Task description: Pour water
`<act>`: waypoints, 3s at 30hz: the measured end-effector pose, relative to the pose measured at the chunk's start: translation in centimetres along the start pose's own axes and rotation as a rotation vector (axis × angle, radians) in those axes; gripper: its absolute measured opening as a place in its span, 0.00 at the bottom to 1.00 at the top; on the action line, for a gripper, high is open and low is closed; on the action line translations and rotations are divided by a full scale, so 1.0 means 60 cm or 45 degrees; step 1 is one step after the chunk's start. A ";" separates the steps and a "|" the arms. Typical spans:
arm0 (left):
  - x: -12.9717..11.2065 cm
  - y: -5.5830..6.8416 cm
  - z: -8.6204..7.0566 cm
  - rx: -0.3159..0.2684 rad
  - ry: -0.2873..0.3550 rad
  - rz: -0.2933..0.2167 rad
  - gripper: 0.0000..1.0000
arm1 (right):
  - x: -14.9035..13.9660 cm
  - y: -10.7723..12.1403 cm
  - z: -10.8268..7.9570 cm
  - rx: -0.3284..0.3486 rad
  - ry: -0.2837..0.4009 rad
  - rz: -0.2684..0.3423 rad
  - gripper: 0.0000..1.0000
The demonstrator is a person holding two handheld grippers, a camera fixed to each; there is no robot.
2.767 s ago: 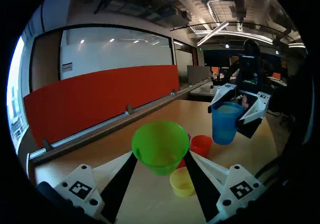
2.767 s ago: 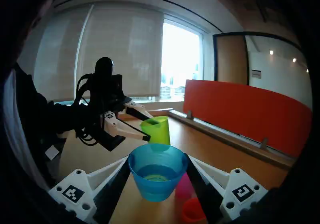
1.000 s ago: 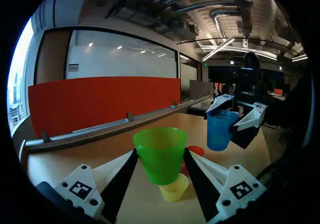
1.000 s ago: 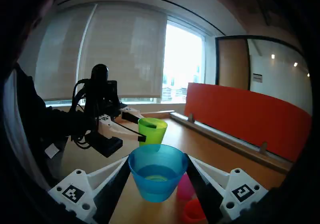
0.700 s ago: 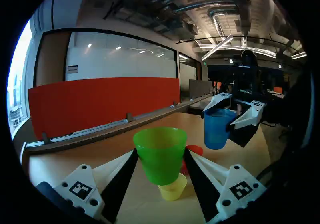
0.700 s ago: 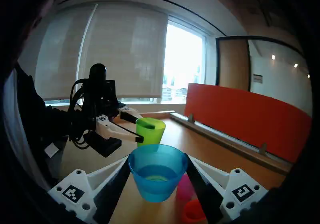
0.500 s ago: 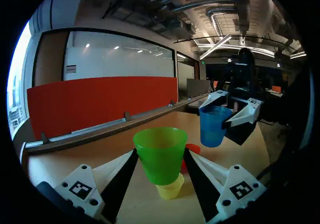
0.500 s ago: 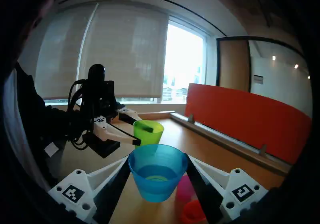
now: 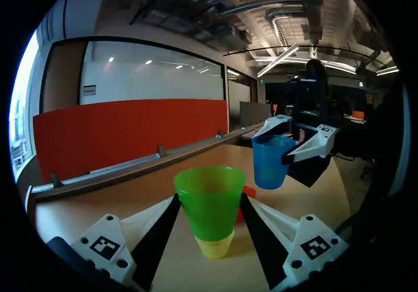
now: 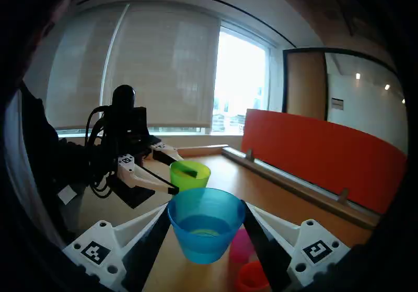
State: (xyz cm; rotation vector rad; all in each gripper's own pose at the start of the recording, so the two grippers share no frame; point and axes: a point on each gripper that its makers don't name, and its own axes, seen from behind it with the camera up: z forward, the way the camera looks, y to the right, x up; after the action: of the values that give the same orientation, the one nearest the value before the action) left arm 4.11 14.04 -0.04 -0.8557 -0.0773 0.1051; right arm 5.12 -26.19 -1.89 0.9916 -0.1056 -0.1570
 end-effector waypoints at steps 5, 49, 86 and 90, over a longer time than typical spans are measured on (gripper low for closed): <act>0.003 0.004 0.001 -0.006 0.005 0.006 0.83 | 0.001 0.001 -0.001 -0.001 0.000 -0.002 0.93; 0.025 0.021 -0.002 -0.039 0.115 -0.047 0.82 | 0.042 0.014 0.014 0.013 -0.013 -0.101 0.93; 0.024 0.026 -0.003 -0.062 0.090 -0.037 0.82 | 0.115 0.049 0.048 0.044 -0.025 -0.388 0.93; 0.025 0.024 -0.002 -0.059 0.089 -0.044 0.82 | 0.120 0.050 0.053 0.049 -0.035 -0.423 0.93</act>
State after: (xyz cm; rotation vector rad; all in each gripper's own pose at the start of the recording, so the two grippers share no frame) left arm 5.52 15.05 -1.19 -0.9031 -0.0295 0.0409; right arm 11.93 -28.51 2.47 1.0411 0.0319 -0.4743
